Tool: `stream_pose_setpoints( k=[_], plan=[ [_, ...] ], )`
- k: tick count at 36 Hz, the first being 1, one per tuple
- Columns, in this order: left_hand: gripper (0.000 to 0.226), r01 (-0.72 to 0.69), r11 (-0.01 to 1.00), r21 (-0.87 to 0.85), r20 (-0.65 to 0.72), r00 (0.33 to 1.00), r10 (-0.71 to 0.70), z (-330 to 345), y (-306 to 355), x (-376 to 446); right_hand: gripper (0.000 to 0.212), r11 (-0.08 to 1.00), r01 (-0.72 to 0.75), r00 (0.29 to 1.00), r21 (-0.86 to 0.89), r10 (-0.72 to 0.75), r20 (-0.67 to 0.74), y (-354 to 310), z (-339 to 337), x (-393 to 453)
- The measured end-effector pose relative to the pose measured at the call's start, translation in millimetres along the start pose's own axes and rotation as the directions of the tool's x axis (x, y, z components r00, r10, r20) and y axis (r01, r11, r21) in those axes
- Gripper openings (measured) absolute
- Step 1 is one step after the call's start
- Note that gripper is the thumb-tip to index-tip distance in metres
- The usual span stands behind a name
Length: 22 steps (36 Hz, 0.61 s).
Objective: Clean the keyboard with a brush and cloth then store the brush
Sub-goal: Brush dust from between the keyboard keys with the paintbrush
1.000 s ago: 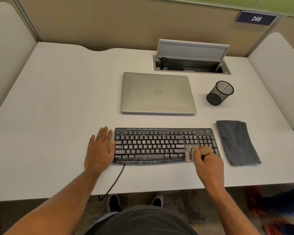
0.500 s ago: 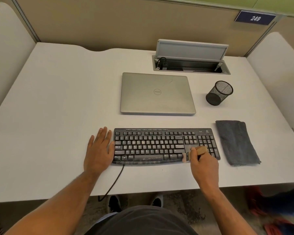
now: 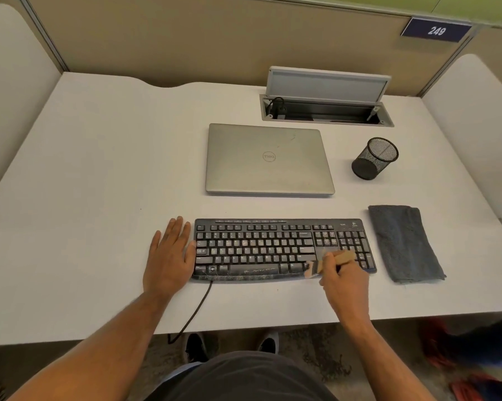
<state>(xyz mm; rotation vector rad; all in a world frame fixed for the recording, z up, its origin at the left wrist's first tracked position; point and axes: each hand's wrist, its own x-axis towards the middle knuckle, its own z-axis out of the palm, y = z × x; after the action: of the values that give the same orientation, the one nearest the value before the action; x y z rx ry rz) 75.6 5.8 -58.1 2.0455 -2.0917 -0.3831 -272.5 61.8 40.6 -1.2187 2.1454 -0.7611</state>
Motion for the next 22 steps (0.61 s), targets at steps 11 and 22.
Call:
stream_pose_setpoints(
  k=[11,22],
  plan=[
    [0.071,-0.001,1.000,0.000,0.004,1.000,0.001,0.8,-0.3,1.5,0.034,0.971,0.166,0.981,-0.174,-0.144,0.132,-12.5,-2.4,1.5],
    [0.071,-0.005,1.000,-0.009,-0.004,1.000,0.005,-2.0,0.7,-0.2,0.028,0.954,0.216,0.969,-0.209,-0.183,0.168,-15.0,-7.1,-3.4]
  ],
)
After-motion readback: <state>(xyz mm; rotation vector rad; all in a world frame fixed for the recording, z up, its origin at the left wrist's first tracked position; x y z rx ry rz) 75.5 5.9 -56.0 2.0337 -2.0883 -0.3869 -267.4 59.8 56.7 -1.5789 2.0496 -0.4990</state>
